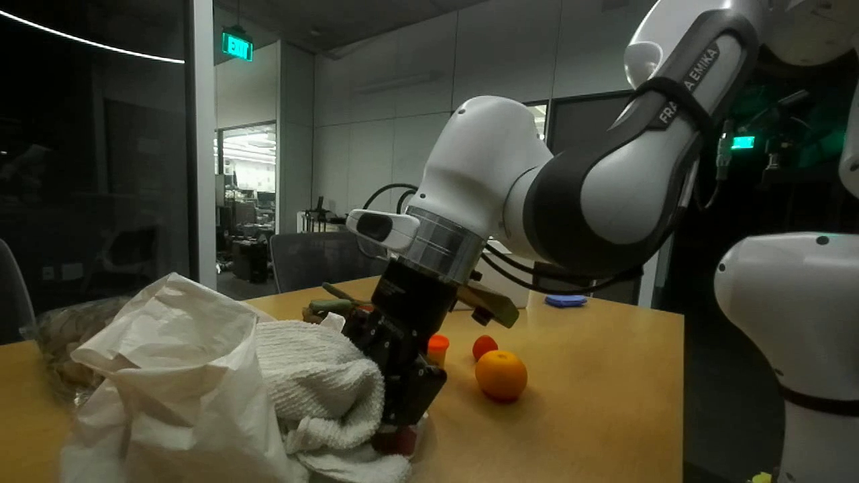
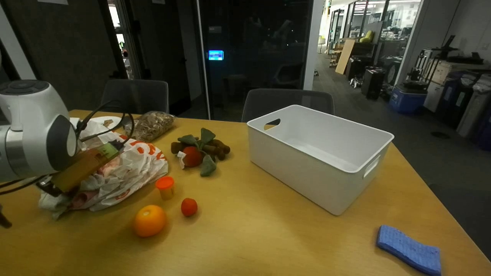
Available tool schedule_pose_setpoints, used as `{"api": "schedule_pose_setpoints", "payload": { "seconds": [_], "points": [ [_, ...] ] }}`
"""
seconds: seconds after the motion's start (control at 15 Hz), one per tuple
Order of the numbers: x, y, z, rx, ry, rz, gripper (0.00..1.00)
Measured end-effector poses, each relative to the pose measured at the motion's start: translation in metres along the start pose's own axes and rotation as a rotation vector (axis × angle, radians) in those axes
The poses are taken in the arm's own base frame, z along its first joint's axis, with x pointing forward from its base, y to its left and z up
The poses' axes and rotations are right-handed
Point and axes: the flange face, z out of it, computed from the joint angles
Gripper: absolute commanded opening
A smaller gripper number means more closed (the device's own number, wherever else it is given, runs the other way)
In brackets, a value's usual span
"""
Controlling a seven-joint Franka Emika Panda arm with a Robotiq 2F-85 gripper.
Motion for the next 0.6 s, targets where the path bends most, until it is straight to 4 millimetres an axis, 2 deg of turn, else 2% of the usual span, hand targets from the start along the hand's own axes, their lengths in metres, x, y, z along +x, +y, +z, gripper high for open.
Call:
{"api": "schedule_pose_setpoints", "payload": {
  "seconds": [0.13,0.6],
  "points": [
    [-0.001,0.001,-0.007,0.02,0.01,0.015,1.0],
    [-0.004,0.015,-0.039,0.005,0.108,0.048,1.0]
  ]
}}
